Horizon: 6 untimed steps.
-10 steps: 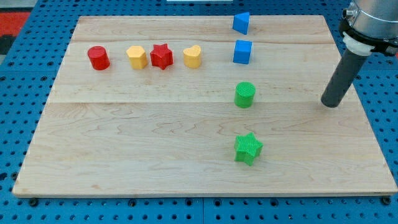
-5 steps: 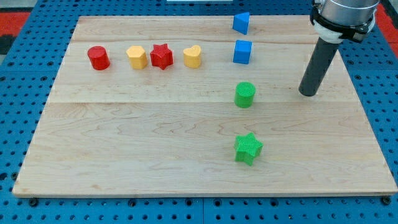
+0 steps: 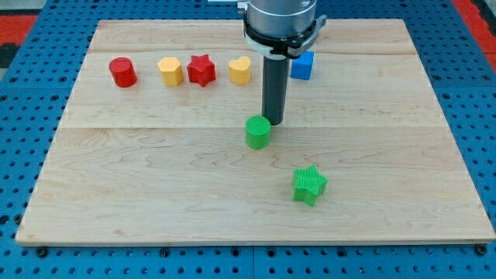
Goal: Slide the green circle towards the bottom center
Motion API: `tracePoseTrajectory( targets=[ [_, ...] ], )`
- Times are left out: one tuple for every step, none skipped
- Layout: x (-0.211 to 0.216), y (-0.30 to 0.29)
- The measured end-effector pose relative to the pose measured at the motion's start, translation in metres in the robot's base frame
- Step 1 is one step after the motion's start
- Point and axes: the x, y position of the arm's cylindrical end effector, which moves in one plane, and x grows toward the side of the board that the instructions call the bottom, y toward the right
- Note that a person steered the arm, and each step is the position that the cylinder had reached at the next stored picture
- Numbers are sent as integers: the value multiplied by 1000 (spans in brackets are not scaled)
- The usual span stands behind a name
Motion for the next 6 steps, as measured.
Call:
tracePoseTrajectory(
  targets=[
    [0, 0],
    [3, -22],
    [15, -37],
    [25, -27],
    [25, -115],
    [27, -157]
  ],
)
